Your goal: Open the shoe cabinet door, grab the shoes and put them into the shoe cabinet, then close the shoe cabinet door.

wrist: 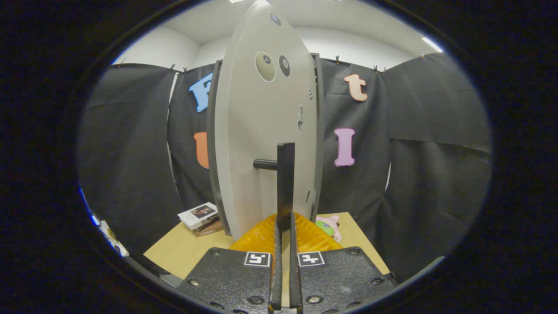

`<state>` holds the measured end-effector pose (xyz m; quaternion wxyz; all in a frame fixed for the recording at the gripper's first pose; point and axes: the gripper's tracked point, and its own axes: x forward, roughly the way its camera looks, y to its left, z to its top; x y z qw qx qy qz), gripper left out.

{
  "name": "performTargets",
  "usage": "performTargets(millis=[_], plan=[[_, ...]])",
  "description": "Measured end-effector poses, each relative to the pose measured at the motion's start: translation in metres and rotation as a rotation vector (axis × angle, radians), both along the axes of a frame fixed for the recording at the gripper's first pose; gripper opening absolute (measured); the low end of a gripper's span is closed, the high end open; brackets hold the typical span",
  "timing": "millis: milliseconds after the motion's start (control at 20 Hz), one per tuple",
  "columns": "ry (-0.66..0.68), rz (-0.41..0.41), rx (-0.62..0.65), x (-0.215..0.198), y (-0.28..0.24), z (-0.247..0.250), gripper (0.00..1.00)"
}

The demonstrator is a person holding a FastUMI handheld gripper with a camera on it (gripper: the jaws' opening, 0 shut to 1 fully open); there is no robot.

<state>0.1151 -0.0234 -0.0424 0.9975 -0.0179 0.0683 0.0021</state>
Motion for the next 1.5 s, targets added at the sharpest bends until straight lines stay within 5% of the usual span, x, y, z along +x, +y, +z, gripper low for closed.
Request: performTargets(millis=[600,850,1150,1250,1500], plan=[[-0.007,0.004,0.032,-0.005,-0.112,0.001,0.04],[0.001,0.09,0.04,-0.001,-0.12,-0.001,0.04],[-0.031,0.057,0.019,-0.027,-0.125,0.007,0.07],[-0.044,0.018,-0.004,-0.048,-0.134,0.008,0.15],[-0.037,-0.04,0.001,-0.092,-0.133,0.004,0.53]])
